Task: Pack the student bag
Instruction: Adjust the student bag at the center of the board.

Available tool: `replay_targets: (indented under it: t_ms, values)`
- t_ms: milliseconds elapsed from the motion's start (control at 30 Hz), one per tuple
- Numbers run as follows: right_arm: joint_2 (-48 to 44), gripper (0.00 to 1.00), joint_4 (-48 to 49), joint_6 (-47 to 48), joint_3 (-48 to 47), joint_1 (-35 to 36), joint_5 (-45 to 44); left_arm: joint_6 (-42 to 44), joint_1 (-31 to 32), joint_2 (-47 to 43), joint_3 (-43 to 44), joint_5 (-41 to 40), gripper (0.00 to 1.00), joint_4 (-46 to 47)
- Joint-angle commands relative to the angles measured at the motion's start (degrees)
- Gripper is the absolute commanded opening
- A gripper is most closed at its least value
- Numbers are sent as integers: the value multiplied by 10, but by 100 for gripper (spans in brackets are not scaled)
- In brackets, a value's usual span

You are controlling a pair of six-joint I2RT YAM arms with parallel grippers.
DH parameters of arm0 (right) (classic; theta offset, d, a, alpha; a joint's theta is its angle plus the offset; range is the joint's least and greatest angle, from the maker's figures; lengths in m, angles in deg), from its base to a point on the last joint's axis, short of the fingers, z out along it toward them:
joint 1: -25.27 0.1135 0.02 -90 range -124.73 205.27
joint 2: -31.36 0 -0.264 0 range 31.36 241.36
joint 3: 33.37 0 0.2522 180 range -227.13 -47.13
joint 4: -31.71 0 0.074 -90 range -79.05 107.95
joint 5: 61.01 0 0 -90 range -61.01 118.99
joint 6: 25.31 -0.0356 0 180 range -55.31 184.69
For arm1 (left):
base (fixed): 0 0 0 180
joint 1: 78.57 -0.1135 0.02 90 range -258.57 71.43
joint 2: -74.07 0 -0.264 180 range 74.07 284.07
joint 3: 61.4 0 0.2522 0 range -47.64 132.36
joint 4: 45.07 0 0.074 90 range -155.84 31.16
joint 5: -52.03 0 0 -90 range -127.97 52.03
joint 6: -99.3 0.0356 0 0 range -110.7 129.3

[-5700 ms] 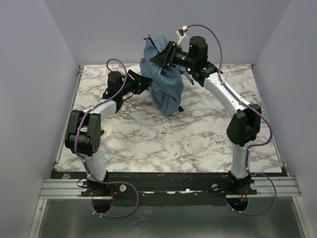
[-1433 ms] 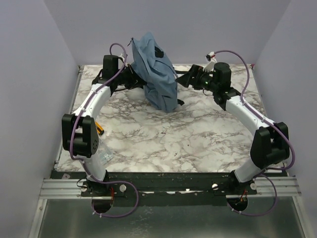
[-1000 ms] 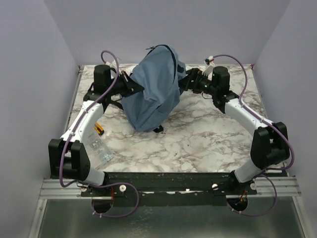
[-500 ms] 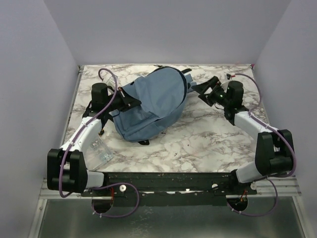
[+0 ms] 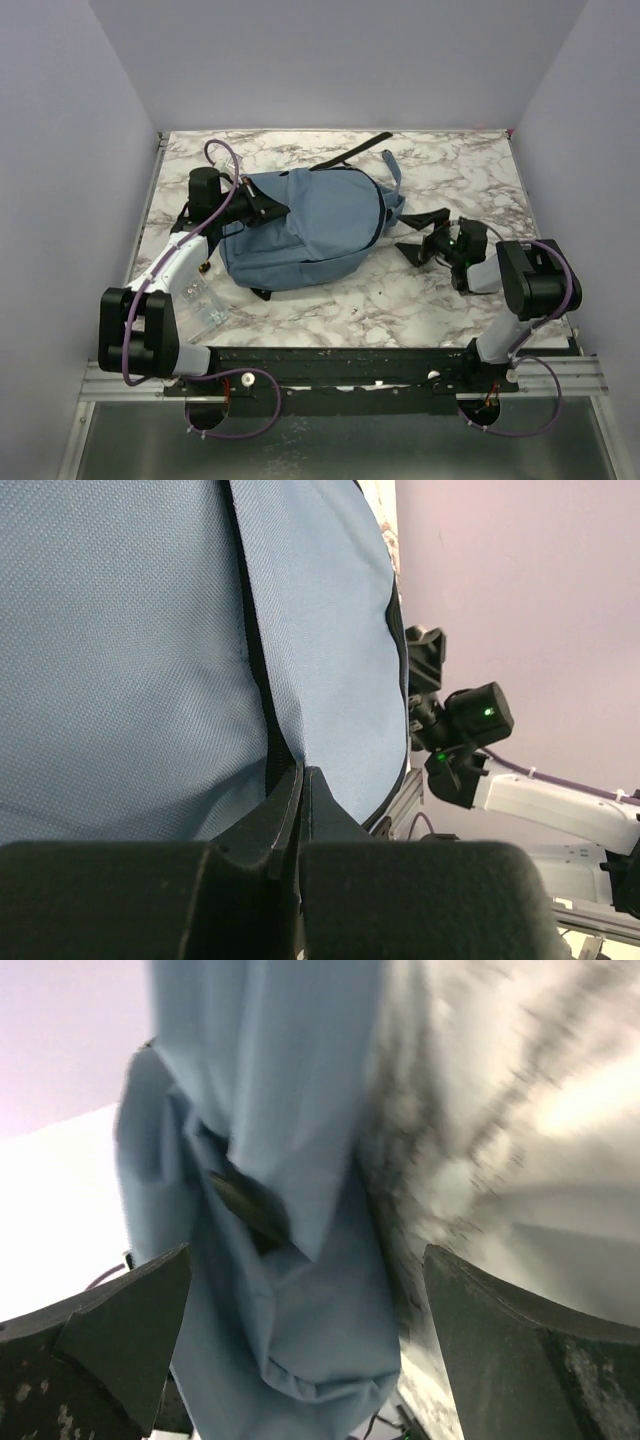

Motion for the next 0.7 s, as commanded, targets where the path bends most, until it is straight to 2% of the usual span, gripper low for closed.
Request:
replay_targets:
  t_ms: [0,67,133,267,333,400,433,500,567,667]
  values:
    - [-16,100,69,-60,54,18,-47,-6,-5,5,-2,10,0,39]
    - [8,100,107,-64,49,38,-51,-6,-5,9,-1,14,0,41]
    - [68,100,180,-78,13,60,-35,-7,-5,13,-1,19,0,42]
    - [212,100,383,-163,-33,102,-82,-7,-4,12,-3,23,0,46]
    - [276,93,444,-199,-81,116,-92,-6,-5,9,-5,23,0,46]
    - [302,76,469,-215,-126,123,-102,-4,-5,6,-6,24,0,46]
    - [299,58,459,-210,-143,122,-102,-6,-5,4,-6,23,0,46]
    - [272,32,430,-194,-168,112,-101,-8,-5,1,-4,26,0,46]
    - [218,2,347,-157,-193,93,-82,-11,-5,-7,0,22,0,45]
    - [103,0,209,-77,-232,48,-63,-17,-9,-33,15,5,0,38]
